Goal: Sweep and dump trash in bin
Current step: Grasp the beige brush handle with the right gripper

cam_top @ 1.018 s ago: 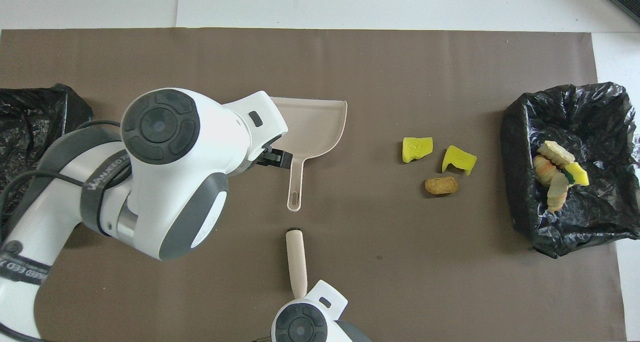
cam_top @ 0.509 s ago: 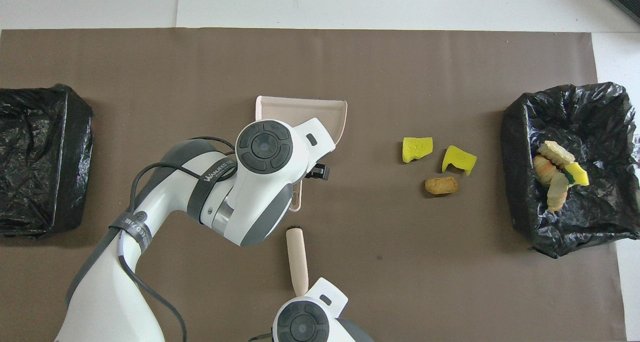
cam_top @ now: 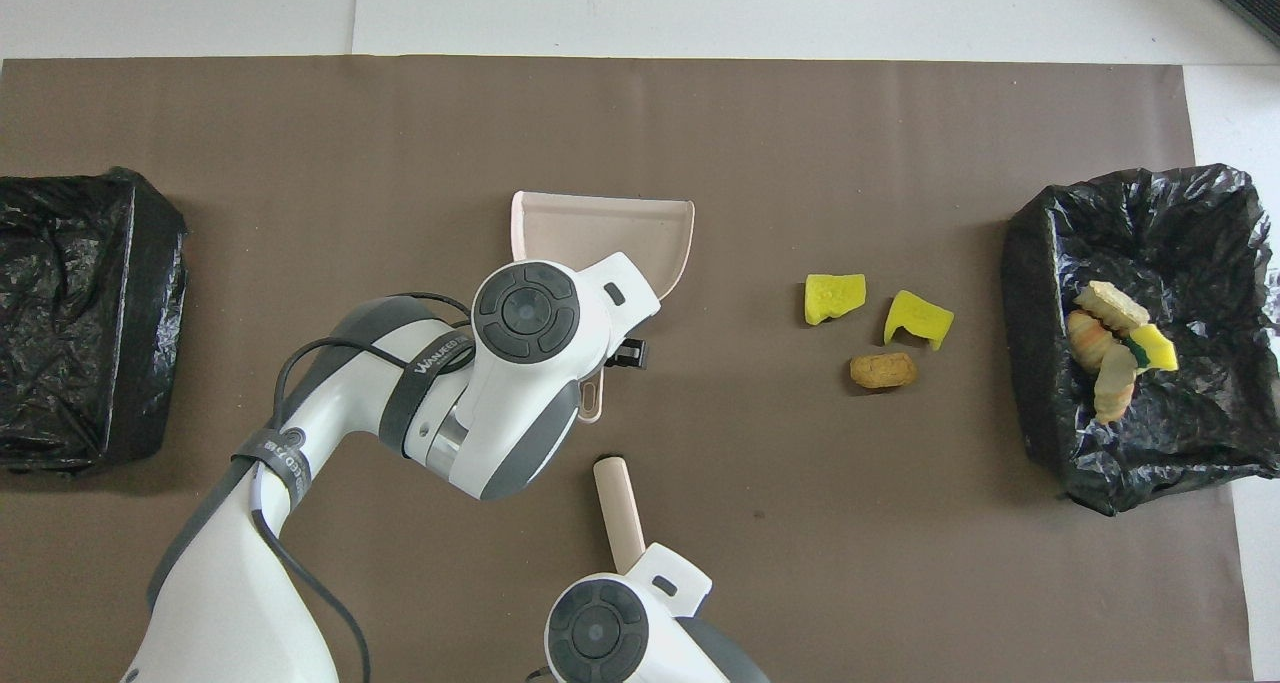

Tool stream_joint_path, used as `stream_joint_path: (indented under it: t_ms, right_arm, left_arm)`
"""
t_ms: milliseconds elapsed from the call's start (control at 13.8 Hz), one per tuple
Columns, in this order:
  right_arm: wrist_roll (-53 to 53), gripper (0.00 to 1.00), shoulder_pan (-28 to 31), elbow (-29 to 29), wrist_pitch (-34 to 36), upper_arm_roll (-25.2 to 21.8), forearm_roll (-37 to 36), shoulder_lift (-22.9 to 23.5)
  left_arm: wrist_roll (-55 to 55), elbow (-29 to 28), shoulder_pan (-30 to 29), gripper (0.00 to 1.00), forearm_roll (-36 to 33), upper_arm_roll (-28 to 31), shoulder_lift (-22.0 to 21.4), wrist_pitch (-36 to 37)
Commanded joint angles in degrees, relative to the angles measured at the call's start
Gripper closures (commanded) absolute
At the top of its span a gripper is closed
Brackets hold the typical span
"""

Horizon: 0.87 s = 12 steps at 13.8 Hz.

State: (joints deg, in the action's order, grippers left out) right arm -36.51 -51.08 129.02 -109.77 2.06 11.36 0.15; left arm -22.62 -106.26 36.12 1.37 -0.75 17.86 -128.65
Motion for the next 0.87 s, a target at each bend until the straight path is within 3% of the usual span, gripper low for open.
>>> stream_joint_path:
  t_ms: [0, 73, 218, 436, 582, 800]
  right_arm:
    - [6.9, 1.00, 5.4, -0.3, 7.3, -0.1, -2.4, -4.2]
    - [9.7, 1.00, 7.6, -0.2, 9.8, -0.1, -2.9, -5.8]
    - [15.5, 1.00, 12.5, -0.2, 13.6, -0.1, -4.5, -7.9]
    - [25.0, 1.00, 21.5, -1.5, 18.0, -0.2, -9.2, -9.8]
    - [29.2, 1.00, 27.9, -3.9, 20.4, -0.2, -11.3, -9.9]
    - [31.7, 1.00, 36.9, -5.1, 18.5, 0.0, -13.9, -9.2]
  left_arm:
    - [-1.4, -1.8, 1.1, 0.47, -0.4, 0.8, -1.0, -1.8]
    - [-1.4, -1.9, 1.1, 0.60, -0.4, 0.7, -1.0, -1.5]
    - [-1.3, -2.3, 1.9, 0.67, -0.4, 0.7, -1.2, -0.8]
    - [-0.8, -2.4, 1.9, 0.88, -0.4, 0.7, -1.3, -0.5]
    - [-0.5, -1.8, 1.9, 0.97, -0.4, 0.8, -1.2, 0.5]
    - [6.7, -1.6, 1.0, 1.00, -0.4, 1.0, -2.9, 3.4]
